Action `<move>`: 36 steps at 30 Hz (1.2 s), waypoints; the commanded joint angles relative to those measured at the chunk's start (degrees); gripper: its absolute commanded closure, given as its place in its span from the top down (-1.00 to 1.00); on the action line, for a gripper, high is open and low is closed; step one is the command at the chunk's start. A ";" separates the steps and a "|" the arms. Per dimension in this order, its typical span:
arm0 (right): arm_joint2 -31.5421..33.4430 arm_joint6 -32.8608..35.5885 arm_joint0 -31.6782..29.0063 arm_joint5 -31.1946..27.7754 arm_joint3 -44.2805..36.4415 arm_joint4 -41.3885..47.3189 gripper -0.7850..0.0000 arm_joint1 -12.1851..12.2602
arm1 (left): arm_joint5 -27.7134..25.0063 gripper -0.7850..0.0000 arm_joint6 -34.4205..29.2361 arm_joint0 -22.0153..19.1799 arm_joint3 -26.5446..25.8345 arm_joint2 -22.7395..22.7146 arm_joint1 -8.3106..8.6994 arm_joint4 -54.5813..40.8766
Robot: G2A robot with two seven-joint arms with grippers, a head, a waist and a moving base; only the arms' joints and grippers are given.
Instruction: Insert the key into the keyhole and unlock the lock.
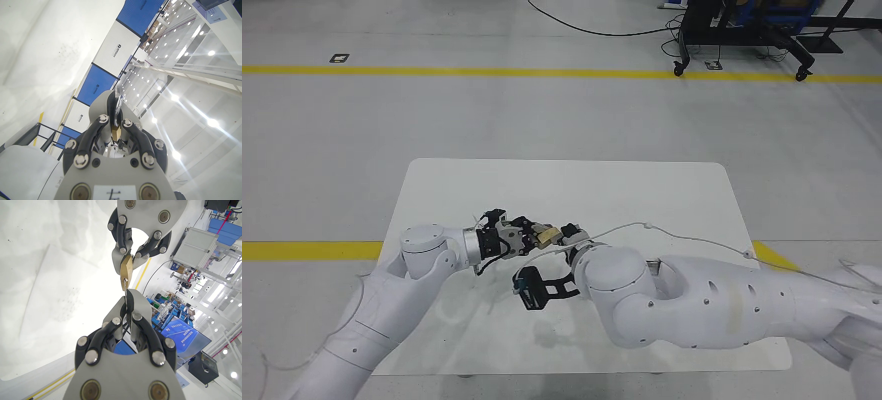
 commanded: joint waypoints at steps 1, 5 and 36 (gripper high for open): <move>0.00 0.14 -0.27 0.14 0.11 -0.10 -1.00 -0.18 | 0.13 -1.00 0.25 0.02 -0.08 -0.09 -0.06 0.35; 0.00 0.50 -0.85 0.50 0.83 -0.62 -1.00 -0.81 | 0.29 -1.00 0.45 0.12 -0.25 -0.28 -0.21 0.85; 0.00 0.70 -1.59 0.70 3.26 1.47 -1.00 -4.74 | 1.72 -1.00 -0.99 0.87 1.19 -2.17 -1.52 -1.45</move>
